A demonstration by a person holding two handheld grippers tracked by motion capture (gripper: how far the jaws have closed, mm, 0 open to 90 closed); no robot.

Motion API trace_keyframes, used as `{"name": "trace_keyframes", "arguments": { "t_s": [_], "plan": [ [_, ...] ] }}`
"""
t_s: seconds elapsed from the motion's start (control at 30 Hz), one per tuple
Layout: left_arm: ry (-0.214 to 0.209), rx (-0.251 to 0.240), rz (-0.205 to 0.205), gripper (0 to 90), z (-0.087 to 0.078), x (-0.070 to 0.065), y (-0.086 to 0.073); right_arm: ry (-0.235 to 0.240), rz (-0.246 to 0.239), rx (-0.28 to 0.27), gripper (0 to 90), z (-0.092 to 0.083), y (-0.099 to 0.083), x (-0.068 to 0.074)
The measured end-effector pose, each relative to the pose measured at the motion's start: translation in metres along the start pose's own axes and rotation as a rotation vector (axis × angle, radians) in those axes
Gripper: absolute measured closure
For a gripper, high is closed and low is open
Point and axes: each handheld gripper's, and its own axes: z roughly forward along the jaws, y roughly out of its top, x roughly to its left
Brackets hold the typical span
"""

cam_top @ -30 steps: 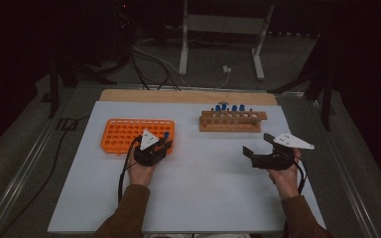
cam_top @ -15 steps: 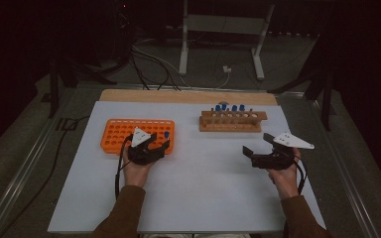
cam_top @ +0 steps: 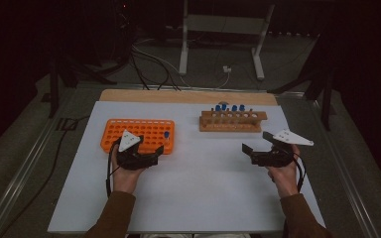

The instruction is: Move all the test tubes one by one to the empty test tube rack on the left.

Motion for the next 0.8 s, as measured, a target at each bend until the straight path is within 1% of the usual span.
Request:
{"name": "trace_keyframes", "arguments": {
  "t_s": [0.1, 0.2, 0.27, 0.33, 0.47, 0.53, 0.57, 0.67, 0.8],
  "plan": [
    [0.014, -0.008, 0.006, 2.5, -0.009, 0.0, -0.003, 0.001, 0.024, -0.003, 0.5, 0.003, 0.003, -0.004],
    [0.021, -0.028, -0.008, 1.6, -0.016, 0.003, -0.005, -0.006, 0.031, 0.001, 0.5, 0.006, 0.007, -0.008],
    [0.039, -0.04, -0.004, 0.9, -0.02, 0.005, -0.005, -0.007, 0.036, -0.005, 0.5, 0.006, 0.01, -0.009],
    [0.048, -0.047, -0.007, 0.9, -0.022, 0.007, -0.005, -0.014, 0.03, -0.008, 0.5, 0.007, 0.014, -0.009],
    [0.049, -0.05, -0.004, 0.8, -0.024, 0.006, -0.006, -0.022, 0.018, -0.013, 0.5, 0.013, 0.022, -0.009],
    [0.06, -0.052, -0.001, 0.8, -0.024, 0.005, -0.006, -0.021, 0.026, -0.022, 0.5, 0.016, 0.025, -0.01],
    [0.061, -0.053, -0.006, 0.8, -0.024, 0.005, -0.006, -0.019, 0.033, -0.024, 0.5, 0.018, 0.027, -0.011],
    [0.07, -0.05, 0.001, 0.8, -0.023, 0.004, -0.007, -0.019, 0.042, -0.03, 0.5, 0.022, 0.031, -0.014],
    [0.076, -0.056, -0.012, 0.9, -0.022, 0.006, -0.01, -0.019, 0.062, -0.036, 0.6, 0.029, 0.035, -0.019]
  ]
}}
